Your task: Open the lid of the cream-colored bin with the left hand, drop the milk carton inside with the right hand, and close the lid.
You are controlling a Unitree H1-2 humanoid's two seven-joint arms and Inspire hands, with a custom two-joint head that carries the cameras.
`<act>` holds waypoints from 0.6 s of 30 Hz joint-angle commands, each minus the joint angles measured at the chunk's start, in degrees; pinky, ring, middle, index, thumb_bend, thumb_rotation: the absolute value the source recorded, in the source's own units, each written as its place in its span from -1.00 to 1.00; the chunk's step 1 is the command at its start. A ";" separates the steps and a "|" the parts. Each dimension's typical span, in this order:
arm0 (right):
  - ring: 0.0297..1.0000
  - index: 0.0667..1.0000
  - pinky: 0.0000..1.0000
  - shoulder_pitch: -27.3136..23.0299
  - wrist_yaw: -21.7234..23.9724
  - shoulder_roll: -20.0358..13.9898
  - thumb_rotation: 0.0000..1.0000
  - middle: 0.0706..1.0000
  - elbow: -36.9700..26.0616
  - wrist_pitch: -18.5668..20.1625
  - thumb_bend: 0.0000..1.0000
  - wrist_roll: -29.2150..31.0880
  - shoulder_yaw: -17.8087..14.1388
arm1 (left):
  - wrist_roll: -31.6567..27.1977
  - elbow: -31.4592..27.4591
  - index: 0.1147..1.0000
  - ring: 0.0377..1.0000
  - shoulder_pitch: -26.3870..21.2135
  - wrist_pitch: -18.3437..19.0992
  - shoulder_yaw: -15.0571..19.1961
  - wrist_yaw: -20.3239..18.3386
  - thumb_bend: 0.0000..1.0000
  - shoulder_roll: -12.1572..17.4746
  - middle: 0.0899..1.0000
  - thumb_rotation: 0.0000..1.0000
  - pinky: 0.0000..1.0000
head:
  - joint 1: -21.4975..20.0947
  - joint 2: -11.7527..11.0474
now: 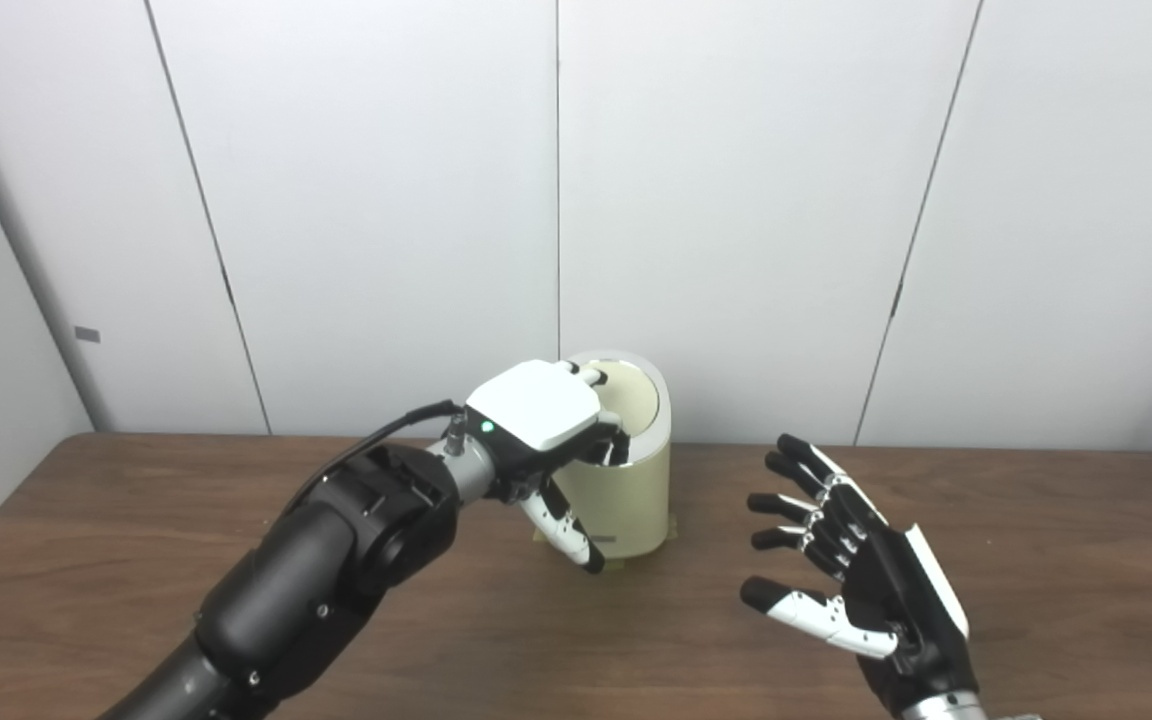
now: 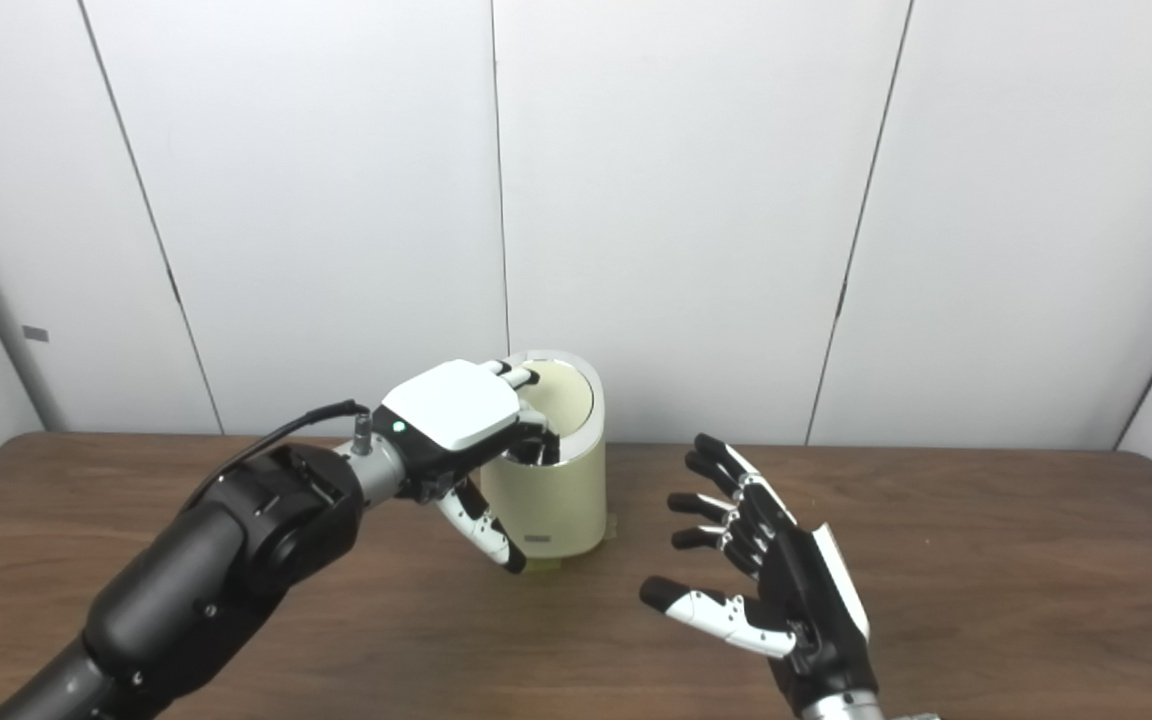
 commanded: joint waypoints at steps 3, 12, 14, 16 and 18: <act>0.48 0.72 0.22 -1.31 -0.32 -0.04 -0.33 0.73 -1.60 -0.86 0.61 0.26 -0.36 | -5.50 -1.65 0.58 0.97 2.87 0.77 5.24 2.30 0.89 -0.45 0.57 -0.26 1.00 | 0.07 0.06; 0.49 0.73 0.22 -1.35 -0.47 -0.31 -0.35 0.75 -0.70 -1.83 0.60 0.06 -0.78 | -24.78 -8.98 0.72 0.86 14.63 -4.05 21.73 20.67 0.56 -10.24 0.78 -0.41 0.75 | 0.18 0.05; 0.48 0.73 0.22 -1.36 -0.58 -0.54 -0.33 0.75 -0.44 -2.05 0.61 -0.28 -0.92 | -28.07 -9.69 0.76 0.84 16.66 -4.46 23.94 22.52 0.50 -11.78 0.81 -0.35 0.70 | 0.31 0.11; 0.49 0.73 0.23 -1.32 -0.55 -0.65 -0.33 0.75 -0.31 -2.12 0.61 -0.15 -1.12 | -33.47 -10.68 0.76 0.84 19.78 -3.00 26.87 23.49 0.50 -13.75 0.79 -0.32 0.78 | 0.52 0.10; 0.50 0.72 0.24 -1.28 -0.38 -0.70 -0.34 0.74 -0.29 -2.17 0.61 0.20 -1.26 | -37.54 -11.04 0.76 0.86 21.77 -1.87 28.59 23.58 0.51 -14.77 0.78 -0.30 0.87 | 0.47 0.15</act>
